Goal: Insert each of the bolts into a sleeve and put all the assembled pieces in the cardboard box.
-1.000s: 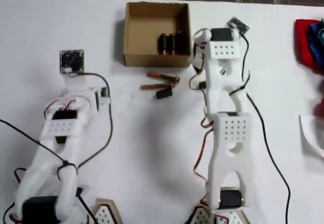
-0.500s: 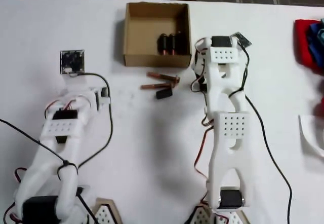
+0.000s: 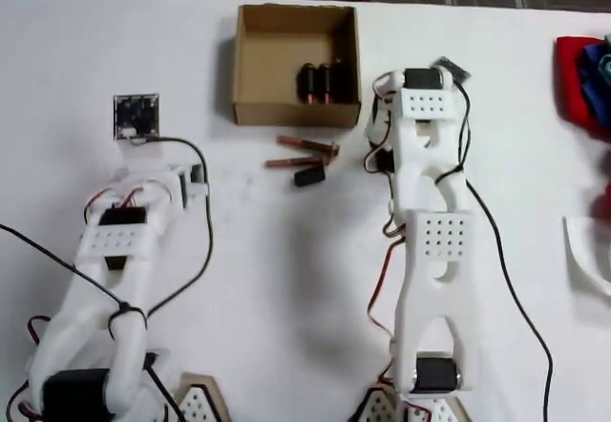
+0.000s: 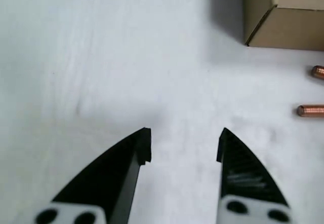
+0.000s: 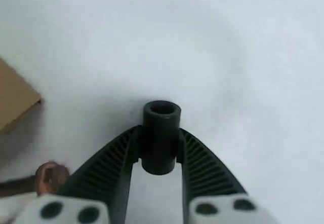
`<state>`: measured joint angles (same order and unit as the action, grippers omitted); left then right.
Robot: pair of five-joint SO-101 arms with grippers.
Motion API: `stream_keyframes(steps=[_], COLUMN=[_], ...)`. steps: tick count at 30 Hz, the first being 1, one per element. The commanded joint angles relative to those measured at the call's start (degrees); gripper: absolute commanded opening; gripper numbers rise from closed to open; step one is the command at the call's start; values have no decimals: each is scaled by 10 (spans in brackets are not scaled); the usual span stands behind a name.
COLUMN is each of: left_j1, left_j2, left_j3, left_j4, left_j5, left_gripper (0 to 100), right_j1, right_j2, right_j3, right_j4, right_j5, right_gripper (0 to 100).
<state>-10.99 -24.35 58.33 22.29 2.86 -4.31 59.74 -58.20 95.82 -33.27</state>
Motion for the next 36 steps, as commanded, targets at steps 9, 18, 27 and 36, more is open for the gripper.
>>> stream_keyframes(steps=[9, 18, 27, 36], left_j1=[4, 4, 4, 4], left_j2=[-4, -4, -3, -3], left_j3=[-4, -4, -4, -4], left_j4=[-9, -9, -9, -9], left_j5=[-4, -4, -4, -4], left_gripper=[229, 229, 229, 229], right_j1=[-98, -114, -115, -116], right_j2=[-70, -109, -108, -96], right_j3=[53, 83, 84, 78], right_j4=[55, 55, 52, 34], right_j5=[452, 503, 506, 506], right_gripper=[20, 71, 250, 150])
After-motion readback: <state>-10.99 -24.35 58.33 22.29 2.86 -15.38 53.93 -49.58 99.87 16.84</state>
